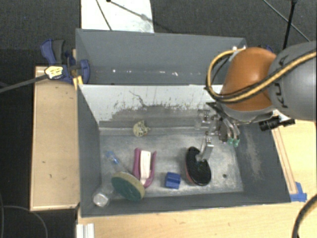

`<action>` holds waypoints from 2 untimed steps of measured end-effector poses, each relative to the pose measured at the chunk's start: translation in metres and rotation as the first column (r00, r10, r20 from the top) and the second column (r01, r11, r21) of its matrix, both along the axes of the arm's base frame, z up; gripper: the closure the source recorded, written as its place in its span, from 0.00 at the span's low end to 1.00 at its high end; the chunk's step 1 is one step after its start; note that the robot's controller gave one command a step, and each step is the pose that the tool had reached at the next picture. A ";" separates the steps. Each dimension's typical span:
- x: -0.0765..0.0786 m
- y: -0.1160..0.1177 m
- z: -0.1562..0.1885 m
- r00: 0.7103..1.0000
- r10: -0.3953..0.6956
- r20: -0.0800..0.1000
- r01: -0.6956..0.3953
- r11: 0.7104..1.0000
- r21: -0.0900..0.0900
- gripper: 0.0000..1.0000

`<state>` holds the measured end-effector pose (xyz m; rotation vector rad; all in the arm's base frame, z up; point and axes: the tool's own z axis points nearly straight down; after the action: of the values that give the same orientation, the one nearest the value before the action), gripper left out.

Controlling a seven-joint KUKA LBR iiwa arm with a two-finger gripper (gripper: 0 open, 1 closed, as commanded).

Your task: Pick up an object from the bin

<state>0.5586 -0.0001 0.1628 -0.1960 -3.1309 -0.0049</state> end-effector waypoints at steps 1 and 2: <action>-0.049 -0.015 -0.039 0.999 0.038 -0.001 -0.038 0.999 -0.003 0.00; -0.047 0.018 -0.095 0.998 0.057 -0.001 -0.057 0.998 0.000 0.00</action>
Offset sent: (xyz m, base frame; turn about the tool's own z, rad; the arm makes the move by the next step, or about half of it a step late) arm -0.0467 -0.0141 -0.0366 -0.0392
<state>0.5117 0.0177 0.0676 -0.1073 -3.1338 -0.0039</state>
